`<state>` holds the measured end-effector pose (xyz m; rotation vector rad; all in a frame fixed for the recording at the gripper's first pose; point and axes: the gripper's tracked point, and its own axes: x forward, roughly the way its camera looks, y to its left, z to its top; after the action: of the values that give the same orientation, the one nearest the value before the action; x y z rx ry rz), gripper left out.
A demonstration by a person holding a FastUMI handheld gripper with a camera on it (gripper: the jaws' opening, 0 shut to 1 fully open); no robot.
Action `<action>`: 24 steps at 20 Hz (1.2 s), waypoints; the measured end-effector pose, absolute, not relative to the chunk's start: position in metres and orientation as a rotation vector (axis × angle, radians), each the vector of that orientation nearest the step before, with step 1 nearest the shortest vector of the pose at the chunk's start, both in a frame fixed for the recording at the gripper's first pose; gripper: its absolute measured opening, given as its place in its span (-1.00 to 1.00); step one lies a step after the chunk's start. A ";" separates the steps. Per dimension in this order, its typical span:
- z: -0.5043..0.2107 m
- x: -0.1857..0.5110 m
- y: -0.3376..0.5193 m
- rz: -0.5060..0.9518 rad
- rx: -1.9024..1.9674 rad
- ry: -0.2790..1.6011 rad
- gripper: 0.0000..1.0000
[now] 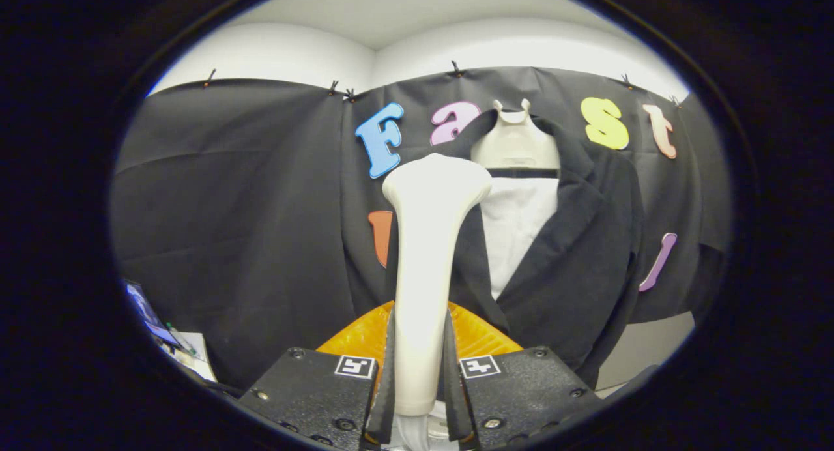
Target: Iron the clothes twice with a garment steamer, once on the left side and once on the right side.
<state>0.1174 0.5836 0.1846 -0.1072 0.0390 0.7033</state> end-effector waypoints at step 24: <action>0.100 0.173 0.607 0.647 -0.188 0.181 -0.32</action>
<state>0.1727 0.6073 0.1002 -0.1875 0.1814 0.6471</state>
